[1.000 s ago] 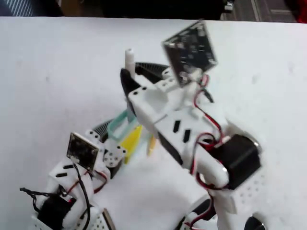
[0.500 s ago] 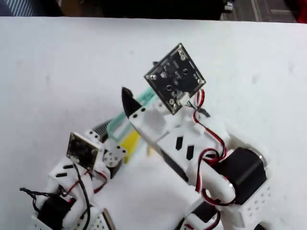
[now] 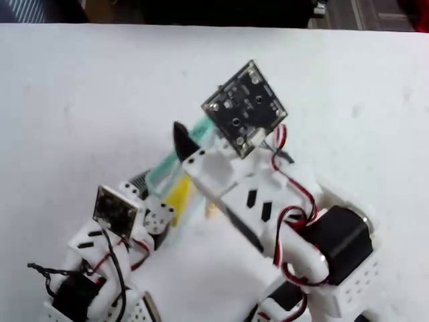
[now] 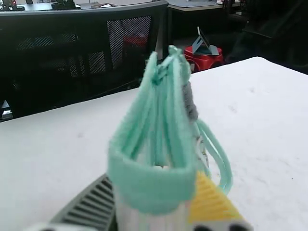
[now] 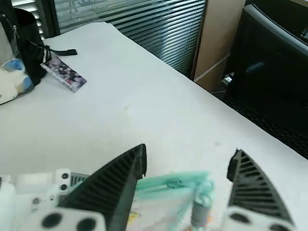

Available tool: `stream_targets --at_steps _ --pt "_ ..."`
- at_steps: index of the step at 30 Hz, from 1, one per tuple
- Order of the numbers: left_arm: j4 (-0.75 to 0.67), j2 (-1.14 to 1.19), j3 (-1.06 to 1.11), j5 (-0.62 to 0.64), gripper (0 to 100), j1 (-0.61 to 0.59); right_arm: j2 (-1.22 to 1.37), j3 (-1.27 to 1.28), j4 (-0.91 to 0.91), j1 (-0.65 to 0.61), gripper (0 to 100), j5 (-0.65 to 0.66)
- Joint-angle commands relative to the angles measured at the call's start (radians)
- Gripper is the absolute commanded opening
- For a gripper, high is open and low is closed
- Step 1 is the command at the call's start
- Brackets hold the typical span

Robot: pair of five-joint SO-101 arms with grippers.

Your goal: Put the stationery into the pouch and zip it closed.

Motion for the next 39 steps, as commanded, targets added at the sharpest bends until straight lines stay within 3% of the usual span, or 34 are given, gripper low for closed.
stream_targets --at_steps 1,4,6,14,29,39 --pt "-0.011 -0.010 -0.046 -0.002 3 -0.110 0.033 0.021 -0.035 0.166 25.9 -0.066" --pt "-0.015 -0.010 -0.060 0.000 2 -0.203 0.131 0.072 -0.067 0.318 25.9 -0.203" --pt "-0.029 -0.010 -0.061 0.012 2 -0.236 0.223 0.092 -0.079 0.366 25.9 -0.218" --pt "-0.123 -0.010 -0.058 0.058 2 -0.456 0.588 0.095 -0.081 0.364 25.9 -0.227" --pt "-0.114 -0.010 -0.006 0.127 2 -0.298 0.954 0.094 -0.297 0.306 25.9 -0.227" --pt "-0.117 -0.010 0.014 0.127 2 -0.289 1.089 0.094 -0.367 0.257 25.8 -0.256"
